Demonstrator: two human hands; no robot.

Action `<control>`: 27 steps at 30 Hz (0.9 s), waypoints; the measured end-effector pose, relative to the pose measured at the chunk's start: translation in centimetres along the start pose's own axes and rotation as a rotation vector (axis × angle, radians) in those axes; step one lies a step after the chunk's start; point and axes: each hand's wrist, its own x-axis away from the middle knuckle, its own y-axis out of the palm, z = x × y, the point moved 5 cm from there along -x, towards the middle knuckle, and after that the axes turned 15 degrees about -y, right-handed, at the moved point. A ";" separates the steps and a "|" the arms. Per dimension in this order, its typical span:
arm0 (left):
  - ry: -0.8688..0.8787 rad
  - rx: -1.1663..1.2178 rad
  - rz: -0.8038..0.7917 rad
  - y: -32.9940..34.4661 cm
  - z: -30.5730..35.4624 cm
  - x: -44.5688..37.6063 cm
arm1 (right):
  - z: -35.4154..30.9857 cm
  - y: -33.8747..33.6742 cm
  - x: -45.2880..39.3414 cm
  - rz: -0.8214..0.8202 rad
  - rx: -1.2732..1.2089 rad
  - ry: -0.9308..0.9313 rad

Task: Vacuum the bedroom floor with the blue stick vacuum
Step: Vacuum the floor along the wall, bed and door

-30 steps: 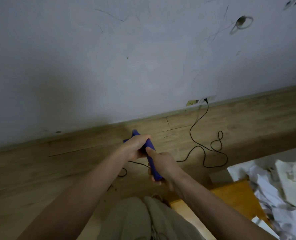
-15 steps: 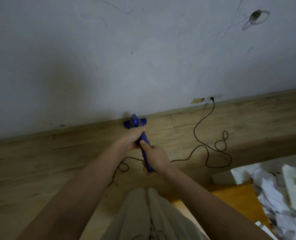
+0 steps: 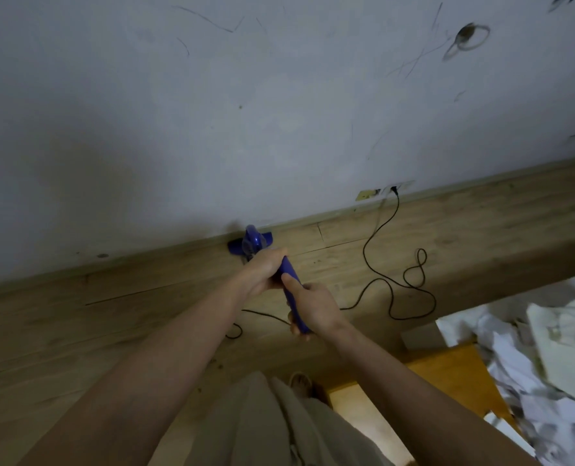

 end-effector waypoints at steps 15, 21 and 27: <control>-0.100 -0.061 -0.105 9.0 -0.7 2.6 | 0.9 -7.9 4.5 0.112 -0.075 0.019; -0.091 -0.037 -0.086 9.2 1.1 0.7 | 1.1 -8.4 1.9 0.095 -0.103 -0.010; -0.089 -0.012 -0.040 8.8 1.4 -0.8 | 1.8 -8.2 0.6 0.059 -0.073 0.002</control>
